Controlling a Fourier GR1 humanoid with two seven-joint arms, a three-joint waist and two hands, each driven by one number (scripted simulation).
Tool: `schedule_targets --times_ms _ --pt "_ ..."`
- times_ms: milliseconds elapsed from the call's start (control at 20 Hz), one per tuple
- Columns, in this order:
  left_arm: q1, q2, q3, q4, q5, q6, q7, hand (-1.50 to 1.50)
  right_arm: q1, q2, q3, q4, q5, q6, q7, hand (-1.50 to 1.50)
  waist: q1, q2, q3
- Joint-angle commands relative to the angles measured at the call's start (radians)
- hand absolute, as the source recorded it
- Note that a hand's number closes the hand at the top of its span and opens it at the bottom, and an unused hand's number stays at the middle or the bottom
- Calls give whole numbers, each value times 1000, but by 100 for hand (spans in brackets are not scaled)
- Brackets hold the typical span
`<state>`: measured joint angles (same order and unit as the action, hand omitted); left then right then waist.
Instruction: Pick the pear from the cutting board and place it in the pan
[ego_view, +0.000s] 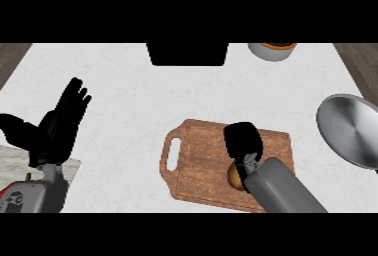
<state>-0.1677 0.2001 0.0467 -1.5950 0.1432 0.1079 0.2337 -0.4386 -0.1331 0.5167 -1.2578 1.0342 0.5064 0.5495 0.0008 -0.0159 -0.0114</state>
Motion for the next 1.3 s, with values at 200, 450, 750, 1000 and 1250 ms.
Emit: schedule_targets --times_ms 200,450,750,1000,1250 --pt "27 -13 9 -16 -7 22 12 0 326 -169 -71 -383 -116 -119 -172 150 -37 6 12" --pt "29 5 24 13 -9 2 -6 0 408 -252 -73 -627 5 -257 -149 150 -27 8 11" --pt "-23 34 44 9 18 -25 31 0 384 -343 -152 -919 102 -270 -101 150 -26 9 11" --pt "10 23 51 -15 23 -29 29 0 457 -390 -331 -1148 -32 -148 -101 150 -12 13 11" --pt "60 3 17 -99 -7 -24 43 0 427 -324 -461 -1141 -92 -94 -74 150 -3 13 12"
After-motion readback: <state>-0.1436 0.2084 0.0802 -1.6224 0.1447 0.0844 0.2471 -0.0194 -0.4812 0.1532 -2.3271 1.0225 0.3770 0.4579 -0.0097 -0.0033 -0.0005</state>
